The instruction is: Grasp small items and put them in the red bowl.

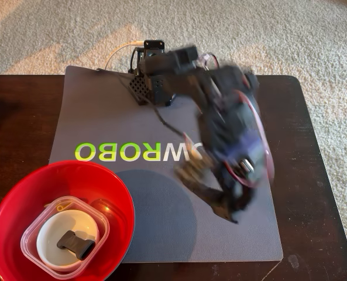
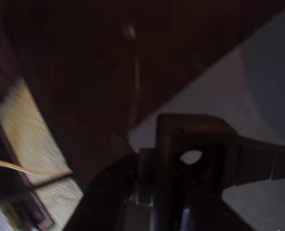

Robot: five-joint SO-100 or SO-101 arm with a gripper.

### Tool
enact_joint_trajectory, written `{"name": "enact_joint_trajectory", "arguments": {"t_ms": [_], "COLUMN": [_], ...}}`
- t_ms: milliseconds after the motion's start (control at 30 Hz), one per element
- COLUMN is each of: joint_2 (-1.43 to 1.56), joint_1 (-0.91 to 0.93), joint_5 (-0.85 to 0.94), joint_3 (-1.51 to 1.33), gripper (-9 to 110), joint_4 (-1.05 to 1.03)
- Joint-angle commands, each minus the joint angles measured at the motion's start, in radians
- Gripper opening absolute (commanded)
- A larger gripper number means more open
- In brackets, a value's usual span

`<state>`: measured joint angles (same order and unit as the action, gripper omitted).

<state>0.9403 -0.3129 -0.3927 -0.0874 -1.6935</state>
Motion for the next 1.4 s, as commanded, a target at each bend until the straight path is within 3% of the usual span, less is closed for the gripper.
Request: {"name": "enact_joint_trajectory", "arguments": {"t_ms": [0,167,300,533,867,1067,1367], "joint_2": [0.198,0.276,0.161,-0.129,-0.115,-0.002,-0.097], "joint_1": [0.195,0.505,0.716,0.891,0.761,0.63,0.6], "joint_5": [0.021,0.005,-0.028,-0.121,-0.127,-0.046,0.064], "joint_3": [-0.021,-0.081,0.038,0.252,0.279,0.054,0.014], "gripper": [0,0,0,0,0,0,0], "joint_4": [-0.011,-0.011,0.032,0.04,-0.008,-0.012,-0.012]}}
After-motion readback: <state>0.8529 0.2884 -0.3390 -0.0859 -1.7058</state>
